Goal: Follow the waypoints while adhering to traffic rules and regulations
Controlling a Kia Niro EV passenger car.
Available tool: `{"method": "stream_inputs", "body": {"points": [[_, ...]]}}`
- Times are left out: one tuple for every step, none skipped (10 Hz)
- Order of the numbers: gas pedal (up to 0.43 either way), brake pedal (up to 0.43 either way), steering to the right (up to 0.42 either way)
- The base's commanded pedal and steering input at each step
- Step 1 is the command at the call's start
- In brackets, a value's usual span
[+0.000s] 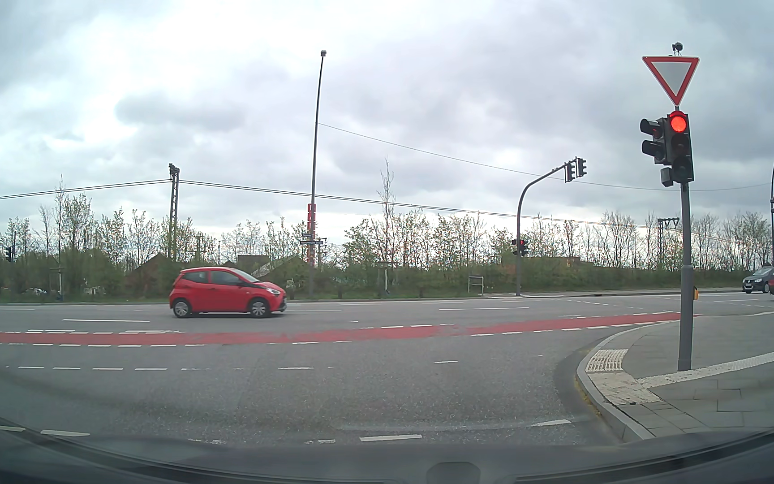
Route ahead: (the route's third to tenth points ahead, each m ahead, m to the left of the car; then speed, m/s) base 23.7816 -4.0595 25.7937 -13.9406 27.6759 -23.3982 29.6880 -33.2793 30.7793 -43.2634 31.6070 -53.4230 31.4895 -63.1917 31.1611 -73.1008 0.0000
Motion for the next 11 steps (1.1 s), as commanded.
{"method": "stream_inputs", "body": {"points": [[0.0, 0.006, 0.002], [0.0, 0.006, 0.002], [0.0, 0.006, 0.002], [0.0, 0.006, 0.002], [0.0, 0.006, 0.002], [0.0, 0.006, 0.002], [0.0, 0.006, 0.002], [0.0, 0.006, 0.002], [0.0, 0.006, 0.002], [0.0, 0.006, 0.002], [0.0, 0.006, 0.002]]}}
